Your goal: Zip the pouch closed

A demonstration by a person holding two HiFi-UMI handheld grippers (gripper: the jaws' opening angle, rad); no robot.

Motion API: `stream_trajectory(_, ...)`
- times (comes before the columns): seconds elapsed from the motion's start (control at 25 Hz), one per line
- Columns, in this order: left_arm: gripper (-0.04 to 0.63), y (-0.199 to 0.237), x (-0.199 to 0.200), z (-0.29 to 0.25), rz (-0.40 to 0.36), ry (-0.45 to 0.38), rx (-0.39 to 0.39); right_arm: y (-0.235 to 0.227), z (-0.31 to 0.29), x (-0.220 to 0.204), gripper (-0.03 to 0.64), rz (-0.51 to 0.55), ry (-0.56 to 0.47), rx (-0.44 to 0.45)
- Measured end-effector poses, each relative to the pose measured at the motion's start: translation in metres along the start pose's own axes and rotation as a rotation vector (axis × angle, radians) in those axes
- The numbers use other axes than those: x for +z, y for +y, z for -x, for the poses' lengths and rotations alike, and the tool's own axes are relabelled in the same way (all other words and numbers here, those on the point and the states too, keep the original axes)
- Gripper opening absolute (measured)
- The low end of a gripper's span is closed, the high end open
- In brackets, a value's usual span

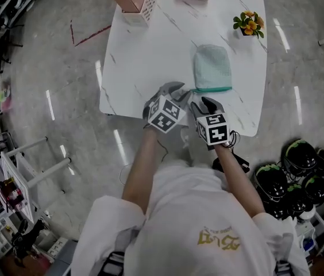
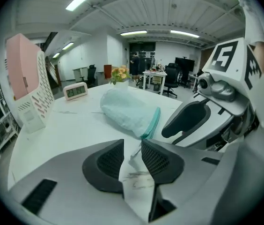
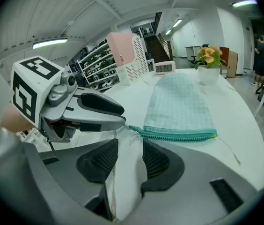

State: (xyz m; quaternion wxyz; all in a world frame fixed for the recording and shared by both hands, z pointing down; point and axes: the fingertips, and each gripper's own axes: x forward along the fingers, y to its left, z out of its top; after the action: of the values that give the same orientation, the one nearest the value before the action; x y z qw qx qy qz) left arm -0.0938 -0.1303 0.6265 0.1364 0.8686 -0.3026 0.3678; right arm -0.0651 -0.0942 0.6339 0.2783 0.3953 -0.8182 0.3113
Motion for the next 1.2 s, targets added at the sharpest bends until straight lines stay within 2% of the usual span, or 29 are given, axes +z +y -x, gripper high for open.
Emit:
stream_trajectory(0.28,0.164,-0.013,-0.001,-0.012,-0.126,0.091,-0.122,-0.004,-0.01,-0.002,0.176,0.025,0.029,0.004)
stream_trajectory(0.48,0.09,-0.019,-0.008,-0.02,-0.185,0.149,-0.177,-0.002,-0.013,-0.003,0.164,0.02,0.038,0.021)
stream_trajectory(0.56,0.081,-0.022,-0.011,-0.023,-0.201,0.159,-0.178,-0.001,-0.015,-0.003,0.161,0.023,0.039,0.025)
stream_trajectory(0.68,0.075,-0.023,-0.014,-0.029,-0.192,0.167,-0.177,-0.003,-0.017,-0.004,0.155,0.015,0.042,0.025)
stream_trajectory(0.76,0.044,-0.026,-0.014,-0.03,-0.169,0.164,-0.185,-0.004,-0.016,-0.003,0.146,0.017,0.042,0.017)
stream_trajectory(1.04,0.035,-0.04,-0.008,-0.029,-0.004,0.123,-0.253,-0.009,-0.006,-0.007,0.134,0.039,0.056,0.008)
stream_trajectory(1.12,0.035,-0.045,-0.007,-0.03,-0.013,0.126,-0.258,-0.014,-0.005,-0.012,0.141,0.05,0.065,-0.014)
stream_trajectory(1.2,0.035,-0.05,-0.007,-0.029,-0.045,0.137,-0.262,-0.02,-0.005,-0.015,0.121,0.086,0.073,-0.053)
